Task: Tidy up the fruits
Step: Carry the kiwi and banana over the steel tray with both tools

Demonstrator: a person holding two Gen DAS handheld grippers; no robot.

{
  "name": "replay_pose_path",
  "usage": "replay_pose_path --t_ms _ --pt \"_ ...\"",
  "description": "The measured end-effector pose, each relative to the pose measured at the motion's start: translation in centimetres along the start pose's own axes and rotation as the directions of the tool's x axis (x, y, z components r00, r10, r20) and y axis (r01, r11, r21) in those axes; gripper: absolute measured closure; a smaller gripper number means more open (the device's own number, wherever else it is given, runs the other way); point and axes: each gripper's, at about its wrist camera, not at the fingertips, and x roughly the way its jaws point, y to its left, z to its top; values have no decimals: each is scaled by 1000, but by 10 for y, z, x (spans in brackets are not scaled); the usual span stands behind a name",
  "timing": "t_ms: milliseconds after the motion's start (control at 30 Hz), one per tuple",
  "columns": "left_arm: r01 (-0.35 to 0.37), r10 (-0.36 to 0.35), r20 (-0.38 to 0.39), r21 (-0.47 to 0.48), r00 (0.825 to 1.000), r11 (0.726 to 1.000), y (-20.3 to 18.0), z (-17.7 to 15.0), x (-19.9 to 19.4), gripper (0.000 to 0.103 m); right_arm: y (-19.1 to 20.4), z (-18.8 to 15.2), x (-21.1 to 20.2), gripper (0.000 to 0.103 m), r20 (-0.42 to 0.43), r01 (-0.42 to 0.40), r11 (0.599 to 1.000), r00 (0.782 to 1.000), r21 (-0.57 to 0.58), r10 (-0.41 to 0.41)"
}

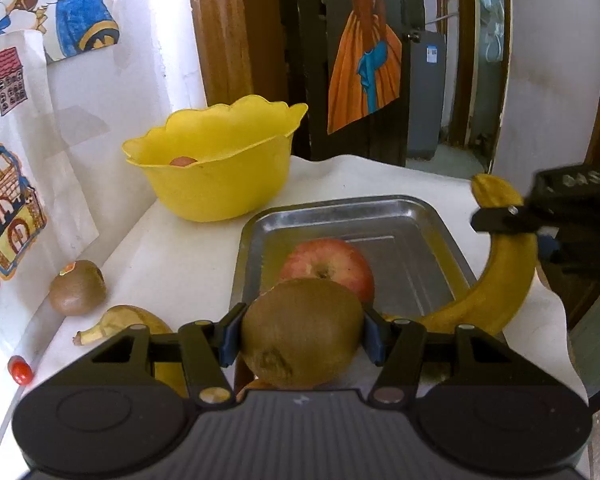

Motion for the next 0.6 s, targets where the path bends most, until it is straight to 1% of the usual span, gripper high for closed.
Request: replay_pose_path --t_ms 167,300,400,500,600 --pt "1 -1 -18 9 1000 1000 -4 -1 4 41 -3 7 27 66 11 25 999 1000 -23 -25" --pt "6 -6 -25 9 1000 1000 -4 -3 6 41 -2 9 49 66 -38 17 999 999 -46 -18" --pt "10 -9 -29 8 1000 1000 -4 -3 7 41 7 6 61 65 -69 4 996 998 -85 -10" --pt "14 -14 -36 2 999 1000 -3 -4 7 41 15 -2 68 57 -95 6 993 995 -119 -18" --pt "29 -30 -39 -20 999 999 0 -5 7 40 21 -9 70 50 -100 12 987 995 -157 -28"
